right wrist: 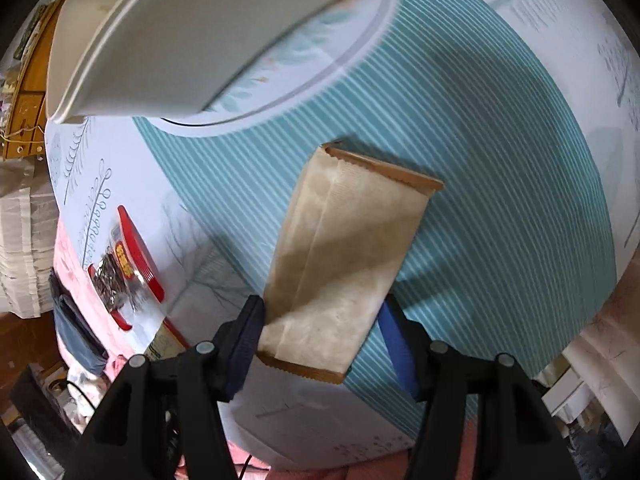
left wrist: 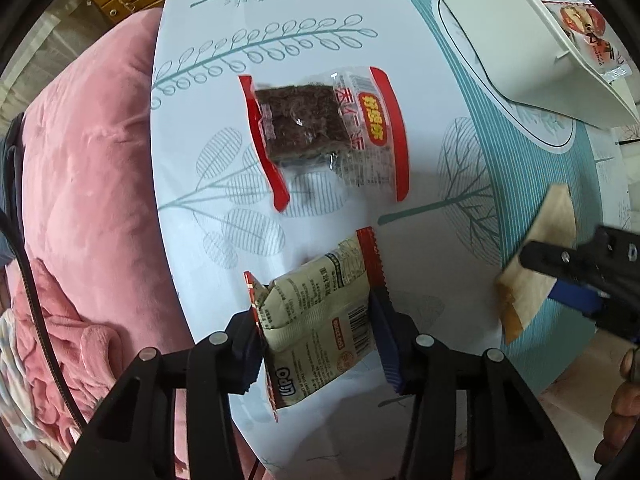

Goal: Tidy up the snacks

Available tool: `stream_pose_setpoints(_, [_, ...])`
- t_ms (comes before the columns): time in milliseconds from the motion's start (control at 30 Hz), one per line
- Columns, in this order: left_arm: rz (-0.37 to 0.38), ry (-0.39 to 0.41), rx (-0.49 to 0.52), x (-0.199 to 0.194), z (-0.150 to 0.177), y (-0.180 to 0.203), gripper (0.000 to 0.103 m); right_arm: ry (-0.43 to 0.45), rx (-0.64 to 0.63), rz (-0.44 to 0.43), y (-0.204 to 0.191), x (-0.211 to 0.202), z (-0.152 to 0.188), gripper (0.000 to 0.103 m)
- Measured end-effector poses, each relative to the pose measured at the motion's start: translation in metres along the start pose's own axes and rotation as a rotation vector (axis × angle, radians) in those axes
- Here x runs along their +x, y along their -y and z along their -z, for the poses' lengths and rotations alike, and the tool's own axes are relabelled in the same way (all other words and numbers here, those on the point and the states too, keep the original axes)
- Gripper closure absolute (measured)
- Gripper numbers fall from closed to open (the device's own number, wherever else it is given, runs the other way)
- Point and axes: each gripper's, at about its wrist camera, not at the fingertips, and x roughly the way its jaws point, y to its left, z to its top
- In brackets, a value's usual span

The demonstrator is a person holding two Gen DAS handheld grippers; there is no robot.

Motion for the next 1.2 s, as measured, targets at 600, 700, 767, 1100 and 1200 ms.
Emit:
stream_pose_setpoints(600, [0.074, -0.036, 0.049, -0.058, -0.002, 0.068, 0.057, -0.004, 0.142, -0.101, 0.112, -0.043, -0.03, 0.045])
stream_pose_setpoints(700, [0.091, -0.017, 0.049, -0.077, -0.012, 0.08, 0.057, 0.051, 0.132, -0.108, 0.119, -0.067, -0.035, 0.082])
stream_pose_setpoints(767, [0.102, 0.0, 0.046, -0.091, -0.02, 0.09, 0.057, 0.098, 0.119, -0.176, 0.128, -0.088, -0.043, 0.1])
stream_pose_setpoints(1100, [0.158, 0.125, 0.048, -0.148, -0.067, 0.14, 0.057, 0.158, 0.011, -0.185, 0.141, -0.128, -0.084, 0.102])
stream_pose_setpoints(1200, [0.161, 0.172, 0.042, -0.157, -0.087, 0.152, 0.057, 0.127, -0.037, -0.183, 0.131, -0.12, -0.086, 0.102])
